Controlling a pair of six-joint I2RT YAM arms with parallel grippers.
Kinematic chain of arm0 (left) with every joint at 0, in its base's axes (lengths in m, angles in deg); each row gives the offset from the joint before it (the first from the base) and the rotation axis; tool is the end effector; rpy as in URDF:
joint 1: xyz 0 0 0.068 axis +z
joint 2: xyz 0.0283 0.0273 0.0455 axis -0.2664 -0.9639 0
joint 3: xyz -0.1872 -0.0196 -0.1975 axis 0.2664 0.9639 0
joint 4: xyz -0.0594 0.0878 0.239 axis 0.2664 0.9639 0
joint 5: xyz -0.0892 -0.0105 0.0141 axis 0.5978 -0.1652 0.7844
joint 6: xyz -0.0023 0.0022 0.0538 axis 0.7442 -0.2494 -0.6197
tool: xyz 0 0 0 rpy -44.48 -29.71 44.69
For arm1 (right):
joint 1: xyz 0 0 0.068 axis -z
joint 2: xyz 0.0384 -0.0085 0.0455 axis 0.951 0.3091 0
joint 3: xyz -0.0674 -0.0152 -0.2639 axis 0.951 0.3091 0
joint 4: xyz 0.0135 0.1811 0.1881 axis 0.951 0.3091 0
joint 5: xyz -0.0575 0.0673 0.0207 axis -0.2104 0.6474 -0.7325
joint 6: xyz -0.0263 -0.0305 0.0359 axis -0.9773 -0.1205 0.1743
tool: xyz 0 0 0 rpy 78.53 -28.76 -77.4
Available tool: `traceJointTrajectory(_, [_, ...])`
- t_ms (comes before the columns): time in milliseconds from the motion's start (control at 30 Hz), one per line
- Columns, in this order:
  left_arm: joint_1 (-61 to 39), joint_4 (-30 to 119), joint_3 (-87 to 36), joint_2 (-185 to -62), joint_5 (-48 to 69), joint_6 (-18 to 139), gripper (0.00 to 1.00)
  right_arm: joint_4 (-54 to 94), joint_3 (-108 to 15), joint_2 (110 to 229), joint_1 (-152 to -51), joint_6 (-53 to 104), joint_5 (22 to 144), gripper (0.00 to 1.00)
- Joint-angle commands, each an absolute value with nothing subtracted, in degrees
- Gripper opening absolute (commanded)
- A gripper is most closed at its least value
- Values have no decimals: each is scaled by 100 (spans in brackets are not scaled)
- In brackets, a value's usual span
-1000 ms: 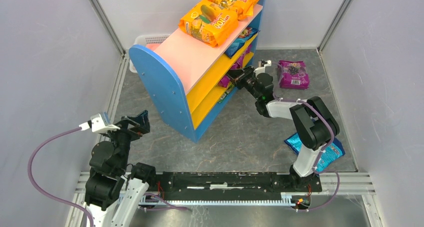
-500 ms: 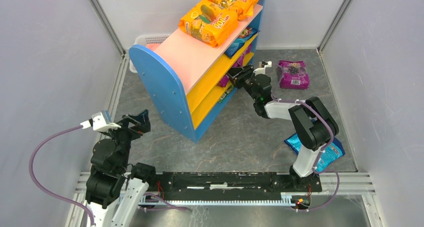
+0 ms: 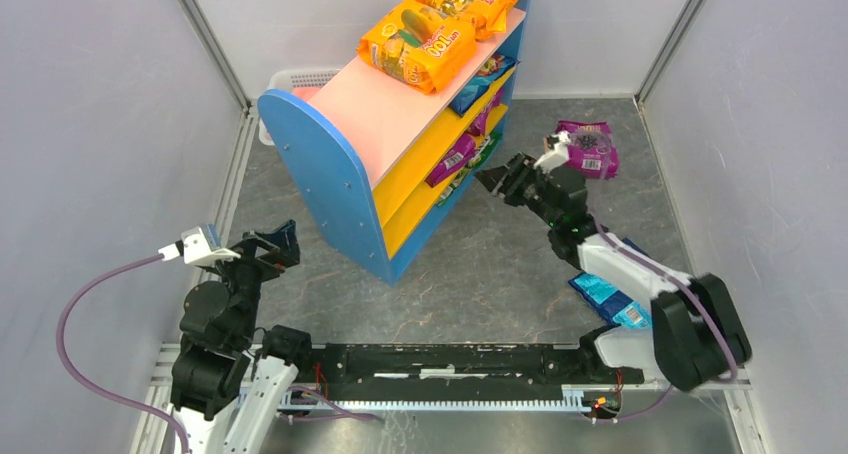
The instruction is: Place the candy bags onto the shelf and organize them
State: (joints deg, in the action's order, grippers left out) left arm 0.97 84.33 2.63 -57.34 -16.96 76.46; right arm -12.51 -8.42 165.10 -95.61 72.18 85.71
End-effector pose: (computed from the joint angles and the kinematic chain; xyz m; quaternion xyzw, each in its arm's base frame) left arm 0.0351 0.0032 0.3390 -0.1965 0.6950 -0.1304 0.6792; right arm 0.2679 0.1243 0.2505 0.1328 0.7368 0.4643 0.4732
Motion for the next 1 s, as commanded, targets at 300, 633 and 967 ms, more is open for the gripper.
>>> traceJointTrajectory(300, [51, 8209, 264, -5615, -1683, 7406, 100, 2441, 463, 14493, -9141, 4252, 7602, 77])
traceJointTrajectory(633, [51, 8248, 260, -5593, -1762, 7433, 100, 2518, -705, 15864, -8403, 3867, 7552, 96])
traceJointTrajectory(967, [93, 8241, 260, -5667, -1780, 7425, 100, 3347, -3621, 18480, -8122, 3047, 5405, 98])
